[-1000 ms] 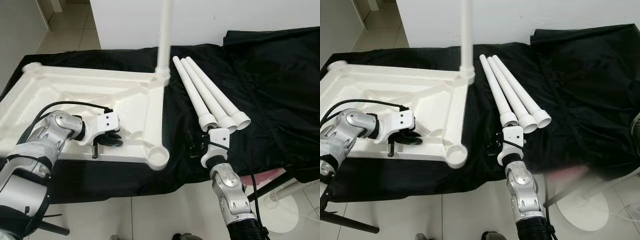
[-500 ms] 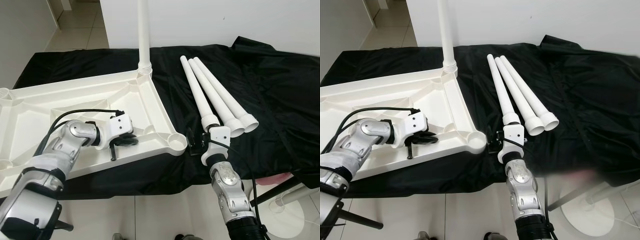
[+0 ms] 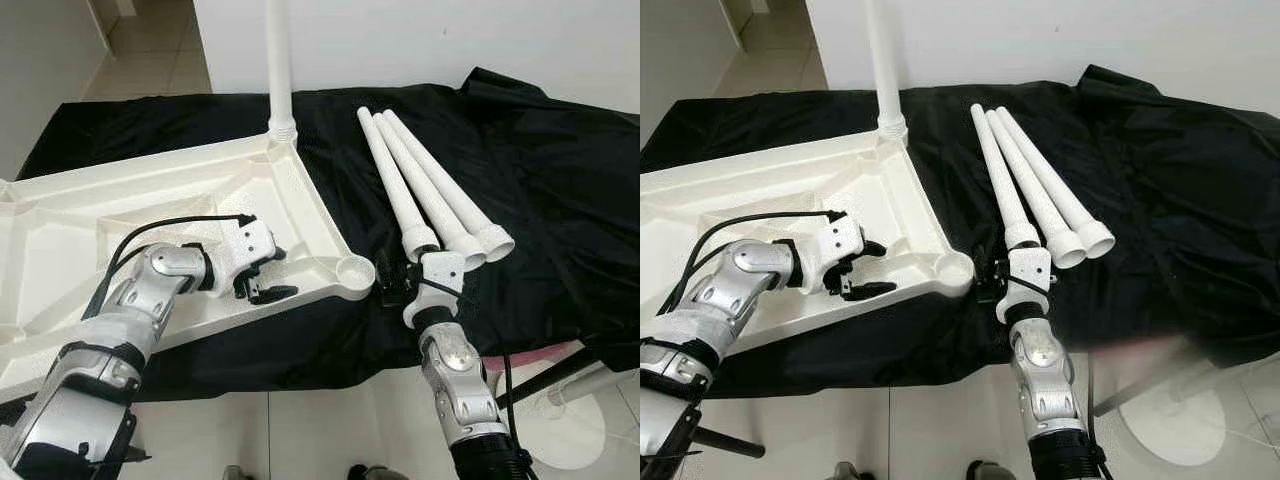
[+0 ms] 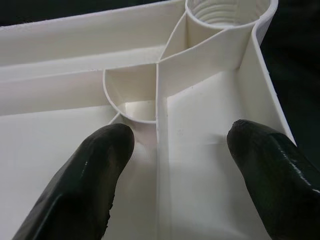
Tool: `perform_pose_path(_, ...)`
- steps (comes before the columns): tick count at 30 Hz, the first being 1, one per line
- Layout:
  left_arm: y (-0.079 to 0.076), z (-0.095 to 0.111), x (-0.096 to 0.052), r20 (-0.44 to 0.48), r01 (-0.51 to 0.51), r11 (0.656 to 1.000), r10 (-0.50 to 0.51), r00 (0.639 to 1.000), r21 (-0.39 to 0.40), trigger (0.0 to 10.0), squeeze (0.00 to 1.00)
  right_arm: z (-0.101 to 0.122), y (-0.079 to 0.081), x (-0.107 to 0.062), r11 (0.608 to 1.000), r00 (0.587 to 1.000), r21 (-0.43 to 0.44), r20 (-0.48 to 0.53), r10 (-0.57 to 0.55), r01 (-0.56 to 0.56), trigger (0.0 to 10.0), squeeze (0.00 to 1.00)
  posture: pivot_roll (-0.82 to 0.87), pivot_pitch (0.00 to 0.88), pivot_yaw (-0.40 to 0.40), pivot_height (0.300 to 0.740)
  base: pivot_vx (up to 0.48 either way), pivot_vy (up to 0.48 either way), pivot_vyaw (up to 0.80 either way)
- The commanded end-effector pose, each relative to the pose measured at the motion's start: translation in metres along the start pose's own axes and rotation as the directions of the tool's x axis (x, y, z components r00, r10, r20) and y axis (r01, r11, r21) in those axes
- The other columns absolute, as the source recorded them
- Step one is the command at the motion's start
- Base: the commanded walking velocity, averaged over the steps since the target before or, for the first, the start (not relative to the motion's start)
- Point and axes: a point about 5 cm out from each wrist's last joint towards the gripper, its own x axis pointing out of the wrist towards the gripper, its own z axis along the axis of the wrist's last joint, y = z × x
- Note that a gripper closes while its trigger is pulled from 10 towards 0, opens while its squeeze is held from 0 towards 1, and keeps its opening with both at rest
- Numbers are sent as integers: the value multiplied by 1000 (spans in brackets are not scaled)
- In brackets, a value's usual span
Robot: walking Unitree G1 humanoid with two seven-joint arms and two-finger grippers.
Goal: Building children table
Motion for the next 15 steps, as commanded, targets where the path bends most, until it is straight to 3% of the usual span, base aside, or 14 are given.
perform_pose_path(1,16,16,-9,89,-174,985,174,981,-7,10000,0,1,-3,-1,1000,1000,-6,12,-22,23,10000,0,-80,104,35,740,0,0,0)
perform_pose_path(4,16,18,-12,108,-182,983,185,977,-32,10000,0,2,-5,-4,999,999,-9,23,-47,47,10000,0,-81,105,29,740,0,0,0)
perform_pose_path(8,18,21,-20,99,-200,980,198,975,7,10000,0,0,-6,-10,998,998,-20,15,-59,59,10000,0,-80,106,21,740,0,0,0)
perform_pose_path(15,17,11,-21,-44,-162,987,162,986,15,10000,0,-2,-5,-8,998,999,-27,4,-51,51,10000,0,-81,108,14,740,0,0,0)
